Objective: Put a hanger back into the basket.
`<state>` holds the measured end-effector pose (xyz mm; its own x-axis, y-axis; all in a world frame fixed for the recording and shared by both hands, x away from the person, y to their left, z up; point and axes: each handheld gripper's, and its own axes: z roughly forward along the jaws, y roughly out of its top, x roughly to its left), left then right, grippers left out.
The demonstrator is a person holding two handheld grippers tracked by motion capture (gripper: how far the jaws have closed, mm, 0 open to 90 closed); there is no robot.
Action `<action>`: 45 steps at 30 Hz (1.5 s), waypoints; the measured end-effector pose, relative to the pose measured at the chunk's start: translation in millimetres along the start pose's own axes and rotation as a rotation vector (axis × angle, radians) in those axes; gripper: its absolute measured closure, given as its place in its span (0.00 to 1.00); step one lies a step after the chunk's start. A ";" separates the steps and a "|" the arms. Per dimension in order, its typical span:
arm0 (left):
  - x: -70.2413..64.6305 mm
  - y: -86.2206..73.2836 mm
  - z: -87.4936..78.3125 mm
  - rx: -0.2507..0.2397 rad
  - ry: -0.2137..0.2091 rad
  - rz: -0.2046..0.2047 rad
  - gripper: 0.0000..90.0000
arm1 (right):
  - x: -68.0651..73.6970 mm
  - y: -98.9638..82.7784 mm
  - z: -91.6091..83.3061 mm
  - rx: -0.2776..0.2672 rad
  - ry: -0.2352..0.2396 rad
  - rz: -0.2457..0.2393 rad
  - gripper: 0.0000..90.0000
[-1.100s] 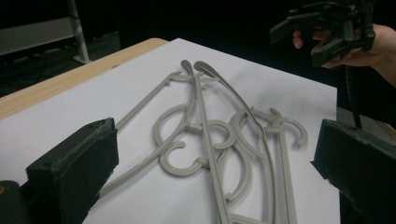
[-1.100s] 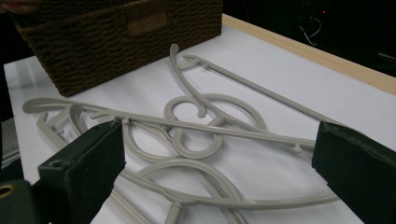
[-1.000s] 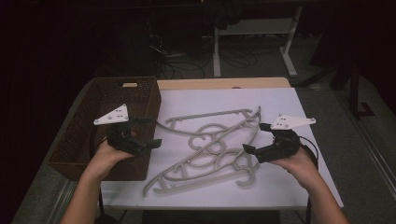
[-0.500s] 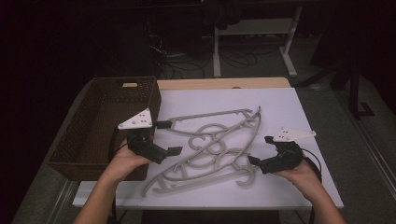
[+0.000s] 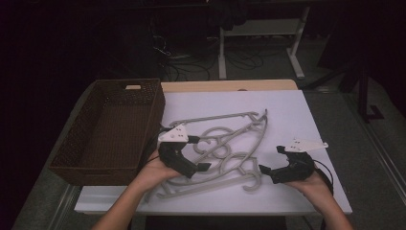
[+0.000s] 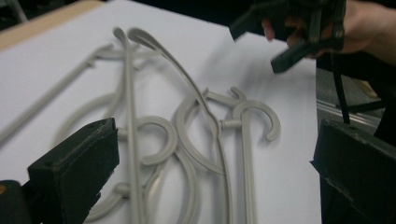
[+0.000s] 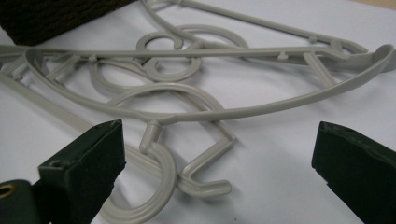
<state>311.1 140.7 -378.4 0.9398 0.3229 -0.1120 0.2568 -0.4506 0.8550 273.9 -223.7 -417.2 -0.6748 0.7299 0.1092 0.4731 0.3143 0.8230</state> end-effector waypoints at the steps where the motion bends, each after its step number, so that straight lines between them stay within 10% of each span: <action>1: -1.3 -2.4 5.8 0.012 -0.004 -0.004 0.00 | -0.9 1.4 -1.5 -0.012 -0.004 -0.002 0.02; 19: -15.1 -26.7 61.3 0.169 0.025 -0.007 0.35 | -2.2 2.5 -1.5 -0.015 -0.009 -0.006 0.03; 45: -24.7 -36.9 83.3 0.368 0.110 0.090 0.74 | -1.6 3.7 -3.4 -0.027 -0.002 -0.012 0.03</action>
<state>297.2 80.1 -449.4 0.9374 0.3473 0.0272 0.2574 -0.7430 0.6179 274.8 -225.8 -412.5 -0.6790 0.7276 0.0979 0.4497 0.3068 0.8389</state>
